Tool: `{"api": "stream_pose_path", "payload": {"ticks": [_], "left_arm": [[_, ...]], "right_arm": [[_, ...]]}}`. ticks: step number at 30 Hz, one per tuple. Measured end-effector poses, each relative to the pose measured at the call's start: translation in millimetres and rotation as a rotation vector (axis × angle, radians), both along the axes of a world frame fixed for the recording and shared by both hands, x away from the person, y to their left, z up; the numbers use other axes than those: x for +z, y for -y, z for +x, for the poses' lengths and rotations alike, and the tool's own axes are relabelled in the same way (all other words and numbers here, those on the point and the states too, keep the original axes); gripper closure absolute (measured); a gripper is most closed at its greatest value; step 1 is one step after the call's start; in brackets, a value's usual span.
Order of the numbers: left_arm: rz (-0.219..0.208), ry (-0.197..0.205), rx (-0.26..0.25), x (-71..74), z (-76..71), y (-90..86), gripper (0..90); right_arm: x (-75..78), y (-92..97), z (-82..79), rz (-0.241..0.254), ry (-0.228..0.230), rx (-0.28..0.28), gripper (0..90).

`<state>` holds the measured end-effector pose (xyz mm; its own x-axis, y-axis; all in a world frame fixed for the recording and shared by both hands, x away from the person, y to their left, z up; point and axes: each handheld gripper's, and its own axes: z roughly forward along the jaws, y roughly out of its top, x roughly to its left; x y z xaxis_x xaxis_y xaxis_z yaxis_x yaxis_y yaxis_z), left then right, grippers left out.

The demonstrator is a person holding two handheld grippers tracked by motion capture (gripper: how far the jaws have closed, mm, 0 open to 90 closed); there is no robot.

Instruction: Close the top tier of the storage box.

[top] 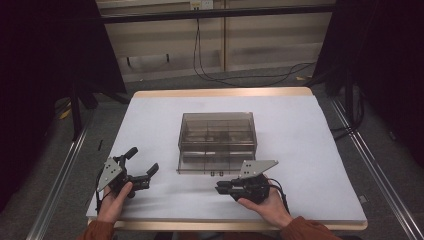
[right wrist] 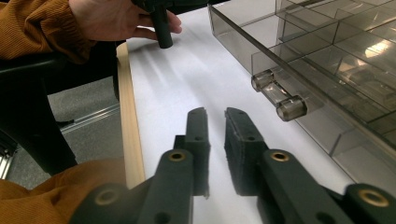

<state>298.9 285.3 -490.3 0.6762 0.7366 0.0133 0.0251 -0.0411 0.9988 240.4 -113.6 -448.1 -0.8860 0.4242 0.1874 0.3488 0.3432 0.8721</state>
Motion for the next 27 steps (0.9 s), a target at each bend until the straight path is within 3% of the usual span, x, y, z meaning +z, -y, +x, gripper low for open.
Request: {"api": "stream_pose_path", "payload": {"ticks": [6, 27], "left_arm": [[0.000, 0.000, 0.001, 0.0, -0.1, 0.0, 2.2], [0.000, 0.000, 0.000, 0.0, 0.0, 0.0, 2.2]], "right_arm": [[1.3, 0.1, 2.9, -0.005, 0.008, 0.000, 89.6], [3.3, -7.9, 12.0, -0.016, 0.022, -0.013, 90.0]]}}
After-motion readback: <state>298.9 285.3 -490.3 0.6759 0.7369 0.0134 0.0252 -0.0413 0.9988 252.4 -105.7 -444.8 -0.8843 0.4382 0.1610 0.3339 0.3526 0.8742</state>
